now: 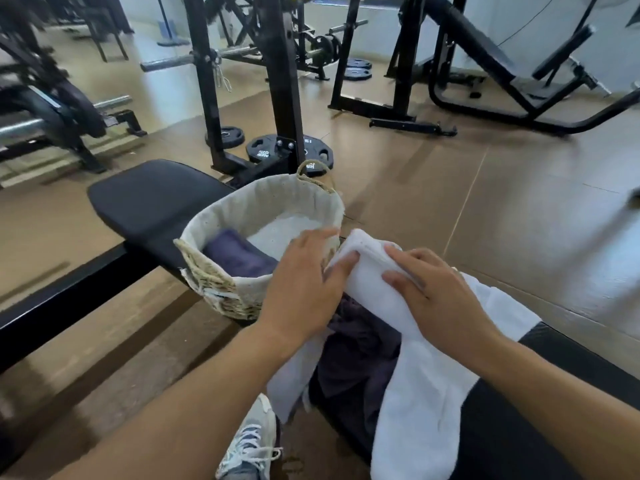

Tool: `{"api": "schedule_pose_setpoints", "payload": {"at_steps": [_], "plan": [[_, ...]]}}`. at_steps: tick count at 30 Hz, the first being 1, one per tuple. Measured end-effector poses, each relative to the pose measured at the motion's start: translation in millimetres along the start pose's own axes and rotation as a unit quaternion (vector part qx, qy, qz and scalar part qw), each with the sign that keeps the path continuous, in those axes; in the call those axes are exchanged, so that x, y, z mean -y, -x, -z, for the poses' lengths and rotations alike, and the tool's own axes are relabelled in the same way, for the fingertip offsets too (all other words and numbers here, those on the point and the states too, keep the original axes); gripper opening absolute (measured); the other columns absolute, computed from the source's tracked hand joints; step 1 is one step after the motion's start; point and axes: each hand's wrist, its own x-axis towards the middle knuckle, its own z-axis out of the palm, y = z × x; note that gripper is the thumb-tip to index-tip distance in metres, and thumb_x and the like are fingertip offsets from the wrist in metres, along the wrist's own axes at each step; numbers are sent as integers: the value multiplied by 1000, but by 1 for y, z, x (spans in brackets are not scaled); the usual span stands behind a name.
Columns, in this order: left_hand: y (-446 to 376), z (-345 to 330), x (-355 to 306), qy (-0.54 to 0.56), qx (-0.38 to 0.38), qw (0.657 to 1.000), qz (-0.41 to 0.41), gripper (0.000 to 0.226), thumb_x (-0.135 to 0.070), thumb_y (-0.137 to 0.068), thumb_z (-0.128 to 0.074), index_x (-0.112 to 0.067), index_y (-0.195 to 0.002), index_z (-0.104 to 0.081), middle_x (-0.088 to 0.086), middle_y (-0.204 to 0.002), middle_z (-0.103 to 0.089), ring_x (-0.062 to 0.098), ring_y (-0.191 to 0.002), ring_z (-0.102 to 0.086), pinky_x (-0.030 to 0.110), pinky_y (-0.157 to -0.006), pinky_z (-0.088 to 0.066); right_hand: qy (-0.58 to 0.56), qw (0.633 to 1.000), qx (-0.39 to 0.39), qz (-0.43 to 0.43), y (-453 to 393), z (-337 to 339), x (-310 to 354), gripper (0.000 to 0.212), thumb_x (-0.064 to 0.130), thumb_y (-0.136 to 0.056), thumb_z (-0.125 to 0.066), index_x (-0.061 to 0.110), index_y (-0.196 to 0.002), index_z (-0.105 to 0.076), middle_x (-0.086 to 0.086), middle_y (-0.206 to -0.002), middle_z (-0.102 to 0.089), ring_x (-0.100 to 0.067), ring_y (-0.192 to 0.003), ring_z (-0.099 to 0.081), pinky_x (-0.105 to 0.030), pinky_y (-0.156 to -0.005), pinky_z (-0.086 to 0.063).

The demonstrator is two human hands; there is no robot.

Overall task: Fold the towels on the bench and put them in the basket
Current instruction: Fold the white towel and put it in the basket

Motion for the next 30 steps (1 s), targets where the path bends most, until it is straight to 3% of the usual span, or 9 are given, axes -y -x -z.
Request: {"api": "schedule_pose_setpoints", "payload": {"at_steps": [4,7,11,14,18,21,23,26,30], "plan": [[-18,30,13,-40,-29,995,84,55,-33,-102,-49,-15,-153,-37,1,-160,-37,15,-148,-28,27,-119,-20,-10,999,-25,44,-70,-17,39,43,34,-104,-52,28,-147,-52,5,-119,-57,-17,-110,-55,-30,-94,-41],[-23,38,29,-221,37,968,111,66,-33,-95,-42,1,-151,-32,19,-163,-25,31,-153,-17,42,-125,-14,-22,999,-27,33,-124,-30,67,40,33,-106,-48,22,-144,-54,3,-110,-53,-17,-99,-51,-31,-85,-38],[-21,33,35,-339,191,898,206,100,-69,-93,-41,3,-157,-16,23,-167,-10,39,-154,-7,51,-125,-1,-33,996,79,14,-180,-78,87,27,29,-103,-48,20,-84,-64,-2,-78,-52,-23,-76,-52,-36,-68,-39],[-22,32,39,-403,226,867,188,107,-77,-89,-42,1,-157,-16,24,-166,-15,38,-155,-8,53,-125,6,7,990,138,-24,-193,-117,87,39,33,-104,-48,27,-66,-51,-1,-73,-56,-25,-79,-56,-34,-66,-39],[-26,31,43,-397,233,872,165,81,-69,-91,-47,-11,-148,-45,16,-154,-43,33,-147,-29,55,-124,1,68,979,181,-63,-197,-148,77,31,35,-104,-49,9,-101,-67,-13,-104,-67,-33,-100,-62,-32,-74,-42],[-27,28,45,-391,230,875,172,81,-66,-92,-49,-11,-150,-41,17,-155,-40,35,-147,-28,57,-124,1,113,964,223,-91,-198,-146,82,42,30,-109,-40,1,-130,-61,-19,-128,-62,-36,-120,-58,-37,-86,-46],[-27,26,46,-388,226,877,174,84,-66,-91,-50,-9,-152,-35,17,-156,-38,36,-148,-27,58,-122,1,145,956,238,-88,-197,-142,86,41,24,-110,-37,-2,-135,-57,-21,-135,-59,-36,-124,-56,-37,-92,-45],[-27,25,47,-390,222,877,173,80,-64,-91,-52,-11,-149,-39,15,-151,-43,37,-145,-31,59,-121,-1,154,955,241,-81,-200,-144,84,34,16,-106,-42,-3,-129,-59,-23,-131,-60,-36,-108,-58,-33,-79,-39],[-26,26,48,-397,220,876,163,68,-54,-95,-52,-11,-147,-42,16,-150,-44,40,-145,-30,59,-121,-2,146,954,248,-81,-201,-146,83,34,16,-105,-44,-4,-126,-60,-23,-127,-62,-27,-91,-45,-32,-78,-36]]}}
